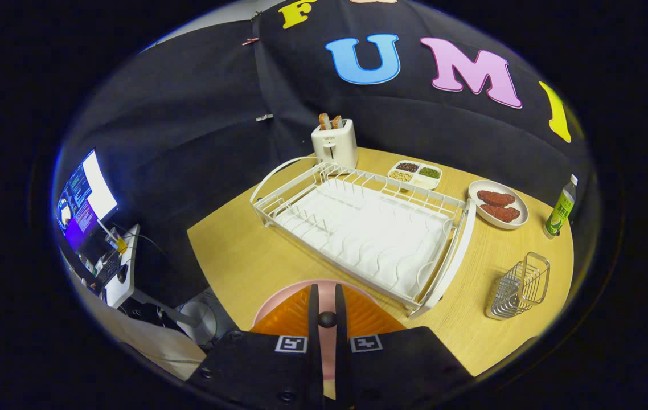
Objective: Take the plate from the dish rack, then take the spoon from the basket and place it into the plate.
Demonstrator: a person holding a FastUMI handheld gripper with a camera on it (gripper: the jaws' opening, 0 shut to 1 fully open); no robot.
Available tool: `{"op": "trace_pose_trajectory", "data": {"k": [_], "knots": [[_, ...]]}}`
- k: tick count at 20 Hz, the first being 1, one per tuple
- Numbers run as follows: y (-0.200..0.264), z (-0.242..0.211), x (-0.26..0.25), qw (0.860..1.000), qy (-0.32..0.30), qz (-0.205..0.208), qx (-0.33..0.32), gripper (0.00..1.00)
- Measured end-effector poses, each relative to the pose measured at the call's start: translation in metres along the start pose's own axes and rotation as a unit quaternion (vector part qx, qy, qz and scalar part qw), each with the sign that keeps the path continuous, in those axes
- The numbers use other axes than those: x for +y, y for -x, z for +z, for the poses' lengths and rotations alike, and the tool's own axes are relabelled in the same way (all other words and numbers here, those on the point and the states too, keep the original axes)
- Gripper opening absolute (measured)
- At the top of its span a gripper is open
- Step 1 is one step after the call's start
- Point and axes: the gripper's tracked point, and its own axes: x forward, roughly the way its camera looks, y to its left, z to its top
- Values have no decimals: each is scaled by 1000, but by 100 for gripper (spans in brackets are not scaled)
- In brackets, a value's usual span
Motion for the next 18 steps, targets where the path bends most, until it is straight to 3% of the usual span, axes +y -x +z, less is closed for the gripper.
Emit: {"op": "trace_pose_trajectory", "data": {"k": [5, 18], "knots": [[8, -51, 2, 999, 16, 7, 45, 13], [-15, -104, 0, 994, 23, -8, 105, 15]]}}
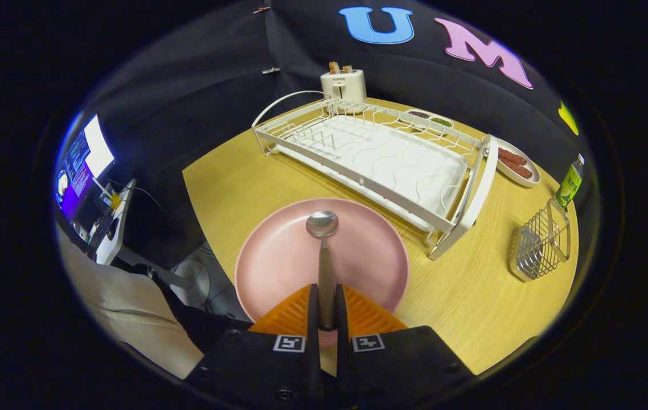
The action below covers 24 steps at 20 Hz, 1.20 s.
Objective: Take the plate from the dish rack, then take the spoon from the basket and place it into the plate.
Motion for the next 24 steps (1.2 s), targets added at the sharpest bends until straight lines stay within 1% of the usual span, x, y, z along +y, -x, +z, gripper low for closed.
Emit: {"op": "trace_pose_trajectory", "data": {"k": [1, 3, 4, 6, 8, 10, 12, 15, 17, 21, 22, 24], "knots": [[-1, -4, -2, 1000, 0, -4, 5, 15], [1, -6, -2, 1000, -5, -10, 9, 20], [-2, -6, -2, 1000, -7, -10, 7, 42], [-3, -4, -2, 1000, -10, -12, 4, 77], [0, -1, -2, 1000, -13, -11, 1, 94], [5, 4, -1, 1000, -16, -11, -4, 98], [15, 16, 1, 1000, -11, -14, -20, 99], [36, 45, -4, 998, 5, -31, -59, 99], [52, 73, -12, 995, 9, -47, -92, 99], [95, 125, -45, 983, 10, -100, -151, 99], [110, 139, -49, 979, 8, -114, -169, 99], [136, 163, -74, 969, 3, -147, -201, 99]]}}
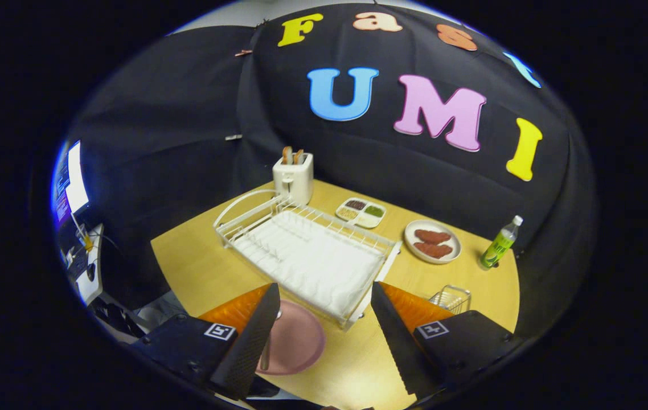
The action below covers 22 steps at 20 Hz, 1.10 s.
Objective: Take the plate from the dish rack, then take the spoon from the basket and place it into the plate.
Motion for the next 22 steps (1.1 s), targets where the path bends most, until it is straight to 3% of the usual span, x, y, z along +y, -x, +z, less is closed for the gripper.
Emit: {"op": "trace_pose_trajectory", "data": {"k": [4, 10, 17, 22], "knots": [[20, 56, -60, 995, -6, -79, -56, 99], [54, 96, -148, 982, -7, -159, -106, 98], [86, 110, -212, 970, -5, -204, -133, 98], [91, 110, -228, 968, -4, -202, -147, 98]]}}
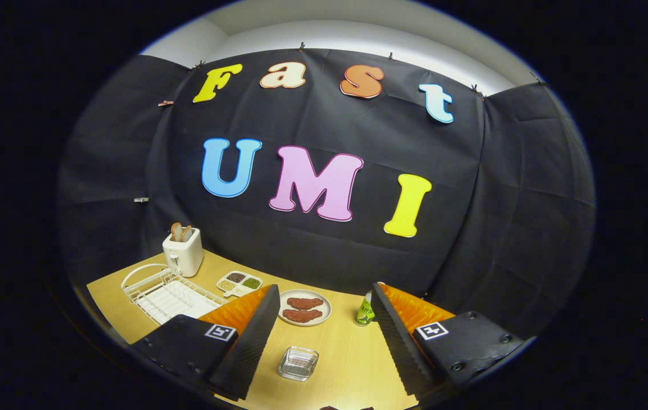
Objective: Take the plate from the dish rack, then take the spoon from the basket and place it into the plate.
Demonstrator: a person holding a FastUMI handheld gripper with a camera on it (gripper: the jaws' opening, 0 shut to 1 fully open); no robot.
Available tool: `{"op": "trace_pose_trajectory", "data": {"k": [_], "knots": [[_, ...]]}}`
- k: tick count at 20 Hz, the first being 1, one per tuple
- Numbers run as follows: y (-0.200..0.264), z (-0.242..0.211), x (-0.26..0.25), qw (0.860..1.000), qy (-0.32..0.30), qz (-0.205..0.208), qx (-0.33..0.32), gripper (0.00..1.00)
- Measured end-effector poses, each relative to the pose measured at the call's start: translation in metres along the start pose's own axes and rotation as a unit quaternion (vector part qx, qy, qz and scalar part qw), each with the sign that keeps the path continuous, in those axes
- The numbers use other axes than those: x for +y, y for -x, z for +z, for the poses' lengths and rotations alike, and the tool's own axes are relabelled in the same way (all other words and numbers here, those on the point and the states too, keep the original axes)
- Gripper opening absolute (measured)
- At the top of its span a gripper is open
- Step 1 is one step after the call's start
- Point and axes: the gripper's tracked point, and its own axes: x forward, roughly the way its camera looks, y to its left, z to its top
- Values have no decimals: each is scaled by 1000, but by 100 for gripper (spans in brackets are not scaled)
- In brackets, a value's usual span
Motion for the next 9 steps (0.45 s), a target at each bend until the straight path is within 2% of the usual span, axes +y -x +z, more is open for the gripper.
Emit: {"op": "trace_pose_trajectory", "data": {"k": [9], "knots": [[-4, -15, -6, 1000, -11, 14, 3, 98]]}}
